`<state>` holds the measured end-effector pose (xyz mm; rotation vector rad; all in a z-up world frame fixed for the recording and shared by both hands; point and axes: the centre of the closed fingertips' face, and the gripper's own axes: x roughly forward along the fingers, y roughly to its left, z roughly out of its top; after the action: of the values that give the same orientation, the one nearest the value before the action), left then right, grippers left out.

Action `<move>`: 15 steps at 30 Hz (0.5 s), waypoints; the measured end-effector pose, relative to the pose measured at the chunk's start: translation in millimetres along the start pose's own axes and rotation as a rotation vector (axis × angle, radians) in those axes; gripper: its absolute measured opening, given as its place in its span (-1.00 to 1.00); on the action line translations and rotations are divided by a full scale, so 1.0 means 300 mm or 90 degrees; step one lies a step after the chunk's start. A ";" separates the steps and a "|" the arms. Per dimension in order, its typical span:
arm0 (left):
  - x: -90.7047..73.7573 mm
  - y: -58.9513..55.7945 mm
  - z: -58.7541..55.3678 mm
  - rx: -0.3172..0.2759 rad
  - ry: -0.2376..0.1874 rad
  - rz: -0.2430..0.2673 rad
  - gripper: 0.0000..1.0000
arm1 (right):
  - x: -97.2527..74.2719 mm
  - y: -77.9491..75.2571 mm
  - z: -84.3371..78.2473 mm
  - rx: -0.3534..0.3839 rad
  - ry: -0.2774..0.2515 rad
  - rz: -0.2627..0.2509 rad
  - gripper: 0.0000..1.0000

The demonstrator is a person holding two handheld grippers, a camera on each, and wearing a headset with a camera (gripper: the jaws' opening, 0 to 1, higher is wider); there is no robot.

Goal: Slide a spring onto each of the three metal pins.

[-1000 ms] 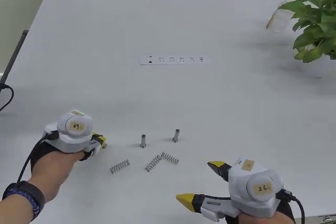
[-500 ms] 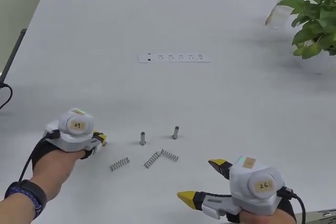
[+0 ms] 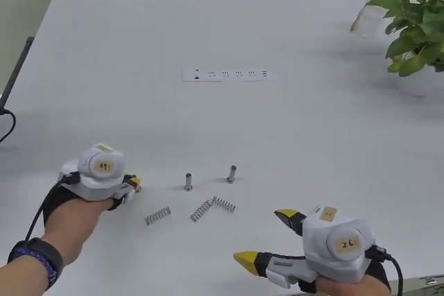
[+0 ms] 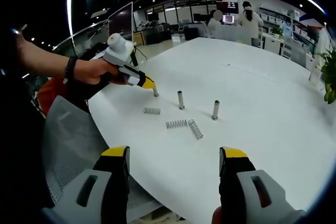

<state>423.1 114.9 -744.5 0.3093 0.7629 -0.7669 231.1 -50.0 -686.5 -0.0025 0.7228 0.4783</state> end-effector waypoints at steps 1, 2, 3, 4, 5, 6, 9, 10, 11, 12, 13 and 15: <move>0.000 0.001 0.000 0.001 0.000 0.001 -1.00 | 0.000 0.000 -0.001 0.000 0.000 0.000 0.36; 0.001 0.002 -0.001 0.001 0.001 0.002 -1.00 | 0.000 -0.001 -0.002 -0.001 0.001 0.000 0.36; 0.003 0.001 -0.006 -0.001 0.004 0.001 -1.00 | 0.000 0.000 -0.001 -0.001 0.001 0.000 0.36; 0.004 0.000 -0.007 -0.001 0.004 0.001 -0.99 | 0.000 0.000 -0.001 0.000 0.001 0.000 0.36; 0.006 -0.002 -0.009 -0.002 0.006 -0.001 -0.99 | 0.000 0.000 0.000 0.000 0.000 0.000 0.36; 0.010 -0.002 -0.018 0.004 0.012 0.001 -0.98 | 0.000 0.001 0.000 0.001 0.000 0.000 0.36; 0.014 -0.010 -0.029 -0.001 0.017 -0.004 -0.92 | -0.001 -0.001 -0.002 0.002 -0.001 0.000 0.36; 0.015 -0.011 -0.032 -0.002 0.018 -0.003 -0.89 | -0.002 -0.001 -0.004 0.003 -0.001 -0.001 0.36; 0.016 -0.012 -0.036 -0.003 0.020 -0.002 -0.87 | -0.003 0.000 -0.004 0.004 -0.001 -0.001 0.36; 0.016 -0.013 -0.037 -0.004 0.021 -0.002 -0.84 | -0.003 0.000 -0.004 0.004 0.000 -0.001 0.36; 0.015 -0.016 -0.041 -0.006 0.023 -0.002 -0.82 | -0.004 0.001 -0.006 0.004 0.000 -0.001 0.36; 0.016 -0.014 -0.042 -0.009 0.023 -0.002 -0.76 | -0.005 0.001 -0.006 0.004 0.000 -0.001 0.36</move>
<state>416.1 116.0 -756.6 0.3097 0.8020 -0.7599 228.8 -50.6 -687.0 0.0033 0.7239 0.4737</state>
